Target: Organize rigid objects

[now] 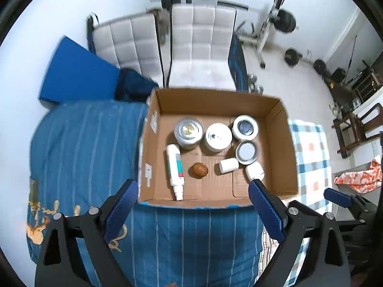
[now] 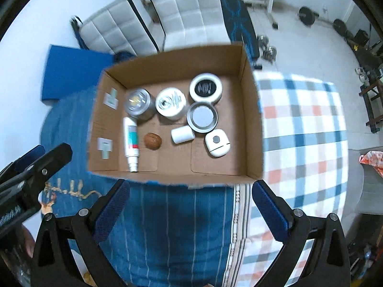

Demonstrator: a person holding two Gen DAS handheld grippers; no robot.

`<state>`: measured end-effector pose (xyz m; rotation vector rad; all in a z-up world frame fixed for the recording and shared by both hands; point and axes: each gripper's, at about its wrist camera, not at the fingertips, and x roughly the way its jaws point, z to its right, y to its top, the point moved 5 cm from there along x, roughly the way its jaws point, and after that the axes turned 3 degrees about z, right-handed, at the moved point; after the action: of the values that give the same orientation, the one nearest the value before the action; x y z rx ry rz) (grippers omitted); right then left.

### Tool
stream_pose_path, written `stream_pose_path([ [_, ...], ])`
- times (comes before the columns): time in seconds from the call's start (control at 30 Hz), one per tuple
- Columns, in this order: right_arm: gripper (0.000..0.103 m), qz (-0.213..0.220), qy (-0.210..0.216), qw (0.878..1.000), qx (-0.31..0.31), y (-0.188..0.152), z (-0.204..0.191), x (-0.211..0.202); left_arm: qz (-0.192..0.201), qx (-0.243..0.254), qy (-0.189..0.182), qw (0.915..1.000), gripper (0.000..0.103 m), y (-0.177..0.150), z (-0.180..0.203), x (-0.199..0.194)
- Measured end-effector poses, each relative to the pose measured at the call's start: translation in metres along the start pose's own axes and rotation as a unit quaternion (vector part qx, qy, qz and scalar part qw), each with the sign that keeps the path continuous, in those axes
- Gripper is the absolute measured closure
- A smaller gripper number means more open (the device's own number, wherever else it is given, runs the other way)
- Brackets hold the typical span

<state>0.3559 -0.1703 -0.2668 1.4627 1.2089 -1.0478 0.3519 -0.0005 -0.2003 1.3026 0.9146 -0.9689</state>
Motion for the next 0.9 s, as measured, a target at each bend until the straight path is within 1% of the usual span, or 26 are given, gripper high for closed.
stream_pose_path([
  [0.1,0.0,0.041,0.0,0.999,-0.005,-0.012,0.001,-0.049,0.031,0.001,0.008,0.9995,0.008,-0.007,-0.001,-0.038],
  [0.2,0.0,0.07,0.001,0.997,-0.009,-0.024,0.002,-0.093,0.051,0.001,0.005,0.9987,0.008,-0.016,0.0,-0.072],
  [0.43,0.0,0.112,0.011,0.994,-0.009,-0.054,-0.004,-0.173,0.088,0.006,-0.005,0.9961,0.008,-0.04,0.006,-0.136],
  [0.6,0.0,0.14,0.005,0.99,-0.019,-0.073,-0.013,-0.21,0.098,0.017,-0.014,0.9949,0.008,-0.052,0.013,-0.16],
  [0.67,0.0,0.151,0.002,0.988,-0.021,-0.078,-0.016,-0.223,0.106,0.022,-0.008,0.994,0.008,-0.057,0.015,-0.17],
  [0.9,0.0,0.178,-0.023,0.983,-0.028,-0.09,-0.019,-0.247,0.123,0.021,-0.008,0.9921,0.008,-0.065,0.013,-0.188],
])
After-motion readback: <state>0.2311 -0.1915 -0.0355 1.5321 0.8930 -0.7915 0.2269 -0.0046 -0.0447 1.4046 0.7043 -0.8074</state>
